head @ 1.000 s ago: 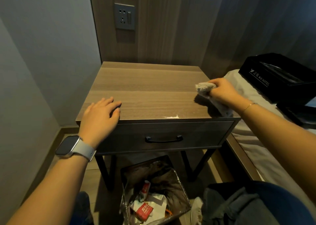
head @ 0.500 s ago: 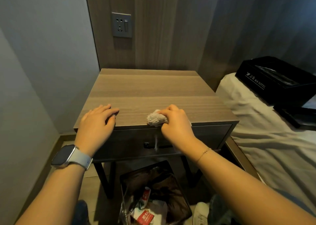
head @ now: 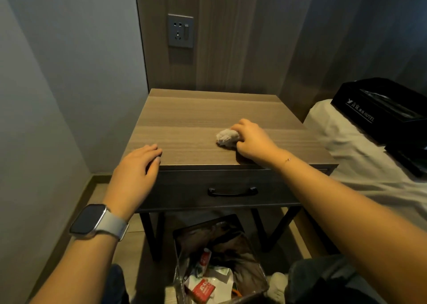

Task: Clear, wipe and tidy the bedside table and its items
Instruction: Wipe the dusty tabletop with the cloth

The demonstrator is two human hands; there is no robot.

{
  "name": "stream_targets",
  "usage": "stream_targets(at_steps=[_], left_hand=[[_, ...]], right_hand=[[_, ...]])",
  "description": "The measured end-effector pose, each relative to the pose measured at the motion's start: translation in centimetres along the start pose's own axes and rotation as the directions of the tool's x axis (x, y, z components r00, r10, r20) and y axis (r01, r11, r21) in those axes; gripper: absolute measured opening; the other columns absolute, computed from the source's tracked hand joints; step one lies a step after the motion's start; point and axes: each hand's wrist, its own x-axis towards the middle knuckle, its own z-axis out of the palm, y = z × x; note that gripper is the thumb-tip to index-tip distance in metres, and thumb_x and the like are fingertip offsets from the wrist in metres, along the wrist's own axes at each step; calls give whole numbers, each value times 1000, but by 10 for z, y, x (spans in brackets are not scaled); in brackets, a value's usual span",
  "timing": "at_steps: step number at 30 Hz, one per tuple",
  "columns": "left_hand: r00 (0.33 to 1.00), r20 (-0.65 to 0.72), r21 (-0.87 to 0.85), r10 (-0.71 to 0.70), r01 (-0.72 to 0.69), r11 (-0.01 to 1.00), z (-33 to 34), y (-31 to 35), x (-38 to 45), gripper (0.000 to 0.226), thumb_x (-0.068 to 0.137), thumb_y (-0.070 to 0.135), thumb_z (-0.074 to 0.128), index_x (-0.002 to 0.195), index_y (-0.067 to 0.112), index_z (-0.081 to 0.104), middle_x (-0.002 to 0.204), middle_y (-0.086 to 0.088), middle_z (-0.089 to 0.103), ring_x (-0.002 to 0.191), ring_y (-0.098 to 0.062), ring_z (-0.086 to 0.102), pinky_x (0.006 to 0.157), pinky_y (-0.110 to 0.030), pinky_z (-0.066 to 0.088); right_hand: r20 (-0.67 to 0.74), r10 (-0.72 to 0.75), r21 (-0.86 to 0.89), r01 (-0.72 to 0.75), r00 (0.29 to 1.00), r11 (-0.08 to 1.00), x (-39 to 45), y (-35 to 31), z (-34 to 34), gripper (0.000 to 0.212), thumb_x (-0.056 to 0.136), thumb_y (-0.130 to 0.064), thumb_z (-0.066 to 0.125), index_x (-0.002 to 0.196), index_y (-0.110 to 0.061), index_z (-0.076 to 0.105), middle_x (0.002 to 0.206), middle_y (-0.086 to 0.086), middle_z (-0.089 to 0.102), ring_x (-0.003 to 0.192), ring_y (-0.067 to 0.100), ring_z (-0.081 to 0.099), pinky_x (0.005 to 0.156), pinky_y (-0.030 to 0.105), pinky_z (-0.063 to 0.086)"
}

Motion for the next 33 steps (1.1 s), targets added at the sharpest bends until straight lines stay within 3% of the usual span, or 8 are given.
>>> stream_targets(at_steps=[5, 9, 13, 17, 20, 22, 26, 33], left_hand=[[1000, -4, 4, 29, -29, 1000, -3, -7, -1, 32, 95, 20, 54, 125, 14, 64, 137, 0, 56, 130, -19, 47, 110, -35, 32], [988, -117, 65, -97, 105, 992, -14, -15, -2, 30, 90, 33, 62, 118, 24, 67, 135, 1, 56, 129, -24, 42, 103, -48, 31], [953, -2, -111, -304, 302, 947, -21, -31, -5, 57, 90, 44, 59, 142, 24, 44, 152, -3, 33, 141, -25, 25, 112, -49, 26], [893, 155, -469, -422, 443, 764, -23, -28, -12, 59, 94, 40, 54, 147, 25, 33, 145, 2, 44, 126, -16, 48, 102, -48, 41], [892, 184, -622, -413, 431, 654, -23, -26, -17, 40, 97, 31, 50, 137, 28, 48, 122, 11, 60, 97, 4, 56, 92, -23, 45], [872, 223, -715, -437, 450, 534, -24, -28, -16, 39, 98, 27, 50, 137, 25, 49, 124, 13, 60, 107, 2, 55, 86, -14, 44], [810, 281, -793, -515, 498, 350, -23, -32, -13, 39, 100, 19, 46, 139, 18, 50, 131, 4, 59, 124, -12, 51, 101, -30, 39], [780, 279, -792, -559, 516, 326, -18, -37, -7, 37, 99, 16, 45, 134, 20, 55, 131, 0, 59, 123, -16, 51, 106, -39, 41]], right_hand=[[113, -314, 106, 303, 943, 947, -38, -34, 9, 41, 85, 0, 56, 123, -14, 60, 117, 3, 52, 107, 14, 48, 93, 27, 42], [112, -274, 266, 236, 955, 935, -17, -34, -10, 30, 85, 1, 58, 111, -12, 66, 108, 0, 55, 99, 11, 52, 82, 15, 41], [22, -162, 212, 154, 987, 965, 22, -35, -5, 28, 87, -6, 57, 114, -12, 65, 113, 4, 55, 105, 19, 52, 89, 30, 43], [23, -244, 25, 243, 970, 970, 15, -53, 27, 39, 86, -3, 56, 123, -13, 61, 115, 5, 54, 108, 21, 51, 95, 35, 44], [161, -336, 144, 314, 928, 938, -3, -62, 18, 38, 84, 1, 57, 118, -15, 64, 112, -3, 53, 102, 10, 50, 90, 21, 42], [248, -346, 235, 291, 905, 928, 1, -64, 6, 27, 85, -2, 60, 108, -13, 68, 107, -3, 55, 98, 9, 53, 88, 25, 46], [183, -348, 256, 297, 920, 920, 45, -89, 2, 24, 85, -2, 58, 106, -11, 67, 109, 3, 58, 100, 16, 53, 90, 35, 46], [143, -418, 195, 388, 897, 901, 53, -138, 59, 42, 83, 4, 52, 118, -15, 66, 118, 4, 56, 111, 20, 49, 97, 41, 44]])
